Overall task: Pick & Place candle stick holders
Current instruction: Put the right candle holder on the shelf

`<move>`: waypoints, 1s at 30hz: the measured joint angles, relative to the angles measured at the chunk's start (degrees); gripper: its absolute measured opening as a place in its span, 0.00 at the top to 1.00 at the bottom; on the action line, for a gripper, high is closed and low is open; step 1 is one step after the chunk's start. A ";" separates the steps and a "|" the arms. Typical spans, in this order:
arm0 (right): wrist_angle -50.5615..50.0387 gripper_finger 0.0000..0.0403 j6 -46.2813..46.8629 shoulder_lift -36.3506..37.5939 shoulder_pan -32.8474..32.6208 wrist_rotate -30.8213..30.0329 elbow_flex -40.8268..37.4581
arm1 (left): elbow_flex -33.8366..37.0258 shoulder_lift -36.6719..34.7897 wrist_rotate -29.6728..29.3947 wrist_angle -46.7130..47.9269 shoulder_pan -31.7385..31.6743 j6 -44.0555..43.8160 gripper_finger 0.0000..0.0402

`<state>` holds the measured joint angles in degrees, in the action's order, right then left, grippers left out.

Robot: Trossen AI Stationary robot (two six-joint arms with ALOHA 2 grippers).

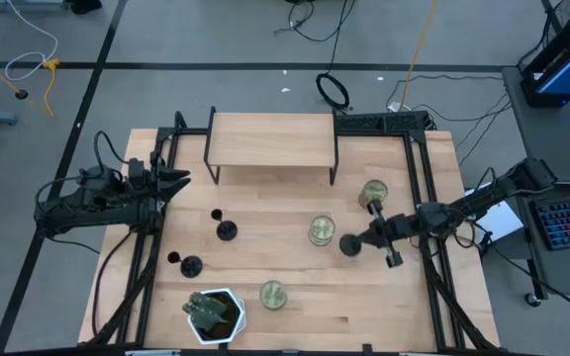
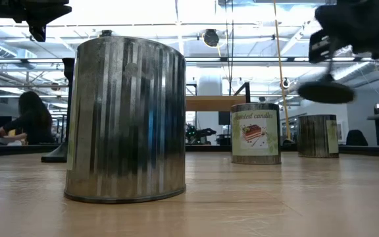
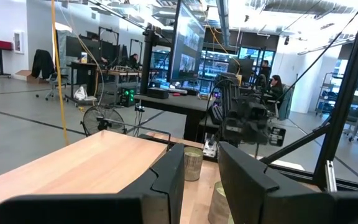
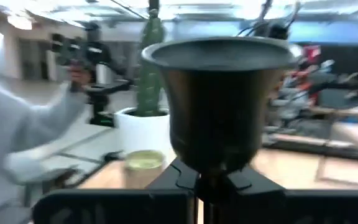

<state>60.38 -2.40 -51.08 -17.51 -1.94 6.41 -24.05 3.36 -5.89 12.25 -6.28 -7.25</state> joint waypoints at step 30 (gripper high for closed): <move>-25.20 0.99 4.66 -32.33 50.45 6.52 52.15 | 0.00 0.00 -1.57 -0.59 -0.02 2.13 0.74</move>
<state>35.18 2.26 -83.42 32.93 4.58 58.55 -24.05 3.36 -7.47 11.66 -6.31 -5.12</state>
